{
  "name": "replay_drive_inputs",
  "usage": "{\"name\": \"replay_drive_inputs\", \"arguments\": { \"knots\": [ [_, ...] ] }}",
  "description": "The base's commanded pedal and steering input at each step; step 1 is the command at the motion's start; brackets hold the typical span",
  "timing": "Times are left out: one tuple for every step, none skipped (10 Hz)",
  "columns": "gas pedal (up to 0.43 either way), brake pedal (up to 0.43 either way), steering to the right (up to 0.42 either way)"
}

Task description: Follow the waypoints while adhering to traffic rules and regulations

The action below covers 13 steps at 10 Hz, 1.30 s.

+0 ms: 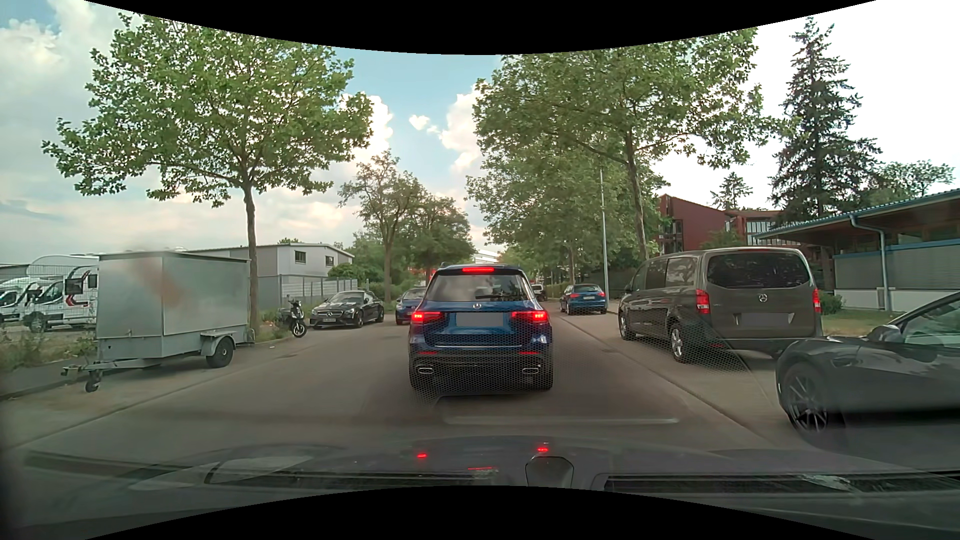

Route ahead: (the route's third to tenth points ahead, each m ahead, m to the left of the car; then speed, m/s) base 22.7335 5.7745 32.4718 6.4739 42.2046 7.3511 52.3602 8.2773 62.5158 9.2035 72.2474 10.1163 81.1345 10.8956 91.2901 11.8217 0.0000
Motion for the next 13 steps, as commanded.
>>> {"name": "replay_drive_inputs", "arguments": {
  "knots": [
    [0.0, 0.189, 0.009],
    [0.0, 0.189, 0.009],
    [0.0, 0.189, 0.009],
    [0.0, 0.189, 0.009],
    [0.0, 0.189, 0.009],
    [0.0, 0.189, 0.009],
    [0.0, 0.189, 0.009],
    [0.0, 0.189, 0.009],
    [0.0, 0.189, 0.009],
    [0.0, 0.189, 0.009],
    [0.0, 0.189, 0.009],
    [0.0, 0.189, 0.009],
    [0.0, 0.189, 0.009]
  ]
}}
